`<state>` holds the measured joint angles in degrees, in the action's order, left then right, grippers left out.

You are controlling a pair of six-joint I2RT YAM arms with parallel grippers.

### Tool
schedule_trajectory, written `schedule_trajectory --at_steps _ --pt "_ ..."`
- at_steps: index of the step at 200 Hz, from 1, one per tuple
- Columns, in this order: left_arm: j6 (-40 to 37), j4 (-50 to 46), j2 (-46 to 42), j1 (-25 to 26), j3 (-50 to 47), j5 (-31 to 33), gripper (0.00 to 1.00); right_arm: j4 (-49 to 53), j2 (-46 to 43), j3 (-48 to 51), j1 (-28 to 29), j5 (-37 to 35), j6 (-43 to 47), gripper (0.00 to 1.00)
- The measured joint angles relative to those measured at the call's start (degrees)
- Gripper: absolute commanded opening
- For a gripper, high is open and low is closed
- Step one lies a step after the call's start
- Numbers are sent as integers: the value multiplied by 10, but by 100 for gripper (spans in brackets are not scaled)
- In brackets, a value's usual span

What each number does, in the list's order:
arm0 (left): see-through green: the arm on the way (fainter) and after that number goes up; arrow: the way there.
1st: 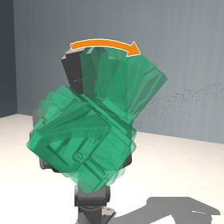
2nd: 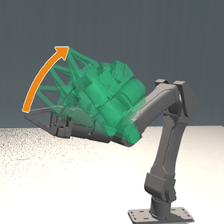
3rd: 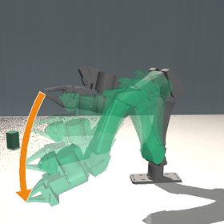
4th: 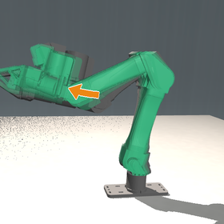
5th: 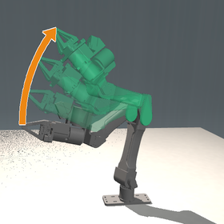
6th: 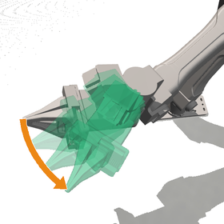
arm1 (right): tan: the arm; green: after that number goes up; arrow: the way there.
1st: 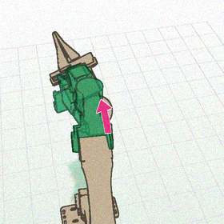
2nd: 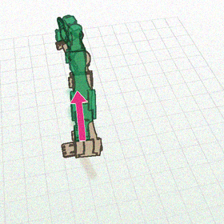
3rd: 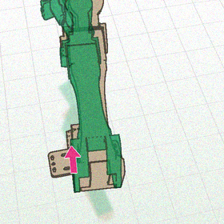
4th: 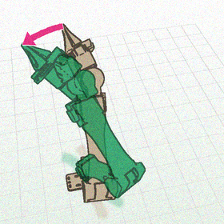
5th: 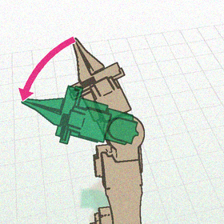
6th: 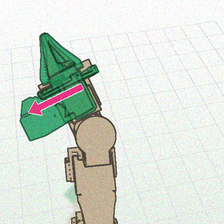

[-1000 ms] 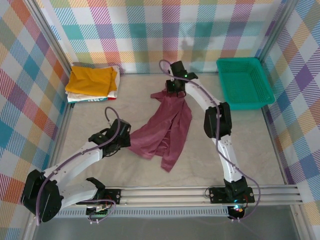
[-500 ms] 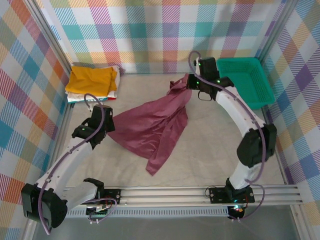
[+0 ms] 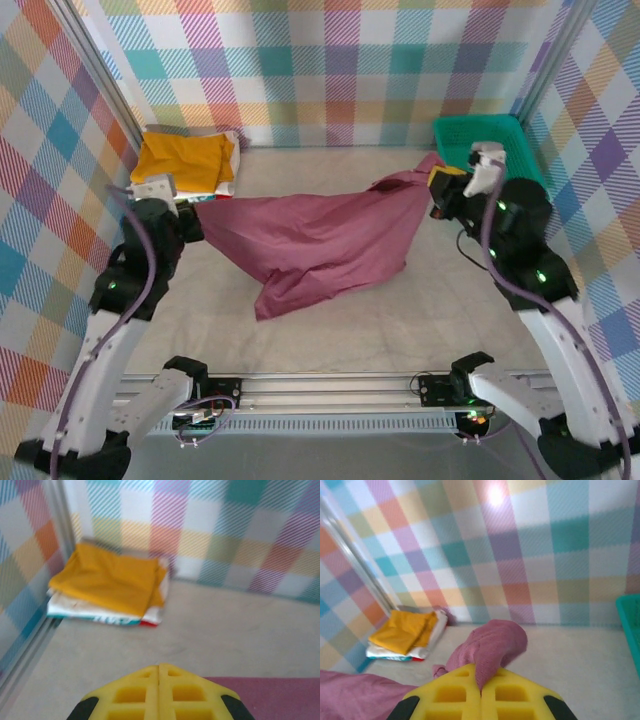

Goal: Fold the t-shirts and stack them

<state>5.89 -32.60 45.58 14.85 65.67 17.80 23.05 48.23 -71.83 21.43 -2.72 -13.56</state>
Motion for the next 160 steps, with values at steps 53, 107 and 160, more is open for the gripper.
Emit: schedule_trajectory --at_steps 53,107,160 --pt "-39 -5 -118 0 112 -133 0 54 -174 7 0 84 41 0" --pt "-52 -20 -79 0 247 -174 0 64 -183 -32 0 75 54 0" --pt "4 83 29 71 -23 -297 41 8 -90 61 0 34 45 0"
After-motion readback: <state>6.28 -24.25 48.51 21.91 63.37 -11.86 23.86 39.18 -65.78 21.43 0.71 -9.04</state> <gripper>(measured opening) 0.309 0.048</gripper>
